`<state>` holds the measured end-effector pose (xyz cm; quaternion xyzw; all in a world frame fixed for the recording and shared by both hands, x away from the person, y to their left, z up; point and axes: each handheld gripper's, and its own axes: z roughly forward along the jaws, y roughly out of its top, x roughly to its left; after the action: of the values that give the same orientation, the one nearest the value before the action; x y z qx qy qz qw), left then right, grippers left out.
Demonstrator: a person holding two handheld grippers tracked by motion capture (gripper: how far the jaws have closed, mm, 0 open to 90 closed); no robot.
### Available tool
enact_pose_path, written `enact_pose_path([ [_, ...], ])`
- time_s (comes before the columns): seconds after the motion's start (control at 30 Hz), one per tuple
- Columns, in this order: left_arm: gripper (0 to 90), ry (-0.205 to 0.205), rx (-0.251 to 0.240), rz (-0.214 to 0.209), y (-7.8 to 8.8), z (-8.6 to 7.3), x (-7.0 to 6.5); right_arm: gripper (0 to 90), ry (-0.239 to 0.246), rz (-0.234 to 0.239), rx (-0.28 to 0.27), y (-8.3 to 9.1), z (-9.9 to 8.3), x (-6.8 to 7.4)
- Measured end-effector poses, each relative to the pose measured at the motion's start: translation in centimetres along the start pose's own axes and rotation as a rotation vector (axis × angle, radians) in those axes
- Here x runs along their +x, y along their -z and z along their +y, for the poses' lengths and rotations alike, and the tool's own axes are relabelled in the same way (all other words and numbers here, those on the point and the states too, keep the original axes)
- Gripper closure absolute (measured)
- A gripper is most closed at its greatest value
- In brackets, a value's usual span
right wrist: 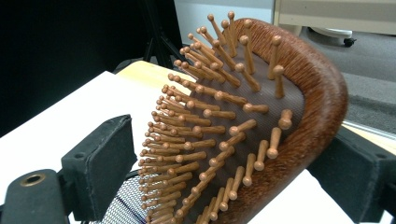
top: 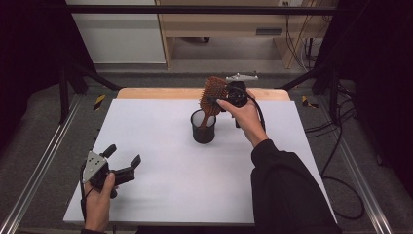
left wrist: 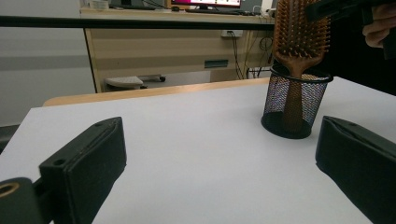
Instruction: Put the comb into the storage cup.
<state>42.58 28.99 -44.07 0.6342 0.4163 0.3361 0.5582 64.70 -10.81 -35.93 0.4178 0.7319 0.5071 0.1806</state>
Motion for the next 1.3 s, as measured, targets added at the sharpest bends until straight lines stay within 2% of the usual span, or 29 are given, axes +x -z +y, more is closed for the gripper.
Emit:
enact_pose_path([
  [0.4,2.0,-0.001,-0.002,0.003,0.0,0.0,0.0,7.8,-0.014,-0.006,-0.012,0.5,0.1,0.1],
  [0.63,2.0,0.001,0.0,0.007,0.0,0.0,0.0,6.3,-0.018,-0.043,-0.058,1.1,0.1,0.3],
  [0.93,2.0,-0.002,-0.002,0.013,0.1,0.0,0.0,6.2,0.002,-0.048,-0.103,2.2,0.3,0.8],
  [1.3,2.0,-0.005,-0.004,0.014,0.1,0.0,0.0,6.5,0.018,-0.055,-0.131,2.9,0.3,0.9],
])
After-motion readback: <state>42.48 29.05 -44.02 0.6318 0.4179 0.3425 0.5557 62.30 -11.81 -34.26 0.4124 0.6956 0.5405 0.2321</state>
